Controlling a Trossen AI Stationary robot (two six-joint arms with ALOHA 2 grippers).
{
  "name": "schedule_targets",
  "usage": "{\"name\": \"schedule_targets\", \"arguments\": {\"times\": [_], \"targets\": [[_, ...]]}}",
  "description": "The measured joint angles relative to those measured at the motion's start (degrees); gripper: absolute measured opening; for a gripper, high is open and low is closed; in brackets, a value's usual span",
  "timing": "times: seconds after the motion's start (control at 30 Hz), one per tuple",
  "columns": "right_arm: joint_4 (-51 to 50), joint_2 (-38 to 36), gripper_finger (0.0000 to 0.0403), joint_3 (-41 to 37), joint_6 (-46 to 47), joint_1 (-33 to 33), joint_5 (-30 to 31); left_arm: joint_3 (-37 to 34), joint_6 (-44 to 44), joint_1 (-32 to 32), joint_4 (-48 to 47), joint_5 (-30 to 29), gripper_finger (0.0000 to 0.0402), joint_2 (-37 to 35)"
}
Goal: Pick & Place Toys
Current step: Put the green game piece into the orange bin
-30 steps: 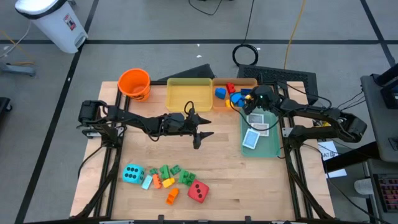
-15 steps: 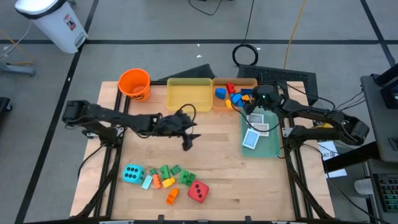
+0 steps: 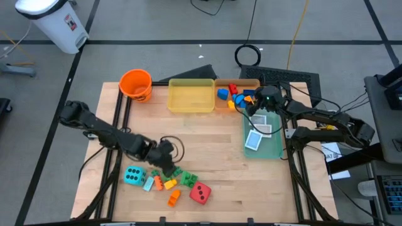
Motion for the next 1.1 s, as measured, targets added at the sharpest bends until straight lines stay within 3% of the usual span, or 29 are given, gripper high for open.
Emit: {"name": "schedule_targets", "arguments": {"times": [0.2, 0.5, 0.67, 0.9, 1.1], "targets": [[0.27, 0.00, 0.0295, 0.00, 0.00, 0.44, 0.02, 0.00, -17.53, -5.77, 0.32, 1.82, 0.0269, 5.09], [0.86, 0.00, 0.0295, 0.00, 0.02, 0.46, -0.03, 0.00, -30.44, -6.02, 2.42, 8.03, 0.0269, 13.98], [0.85, 0.00, 0.0295, 0.00, 0.04, 0.46, -0.04, 0.09, -30.65, -3.71, 2.17, 9.36, 0.0269, 16.61], [0.86, 0.00, 0.0295, 0.00, 0.29, 0.46, -0.25, 0.20, -23.29, 0.22, -1.51, 7.61, 0.0264, 16.86], [0.86, 0.00, 0.0295, 0.00, 0.26, 0.46, -0.26, 0.09, -17.80, 2.98, -2.91, 8.23, 0.0180, 16.93]]}}
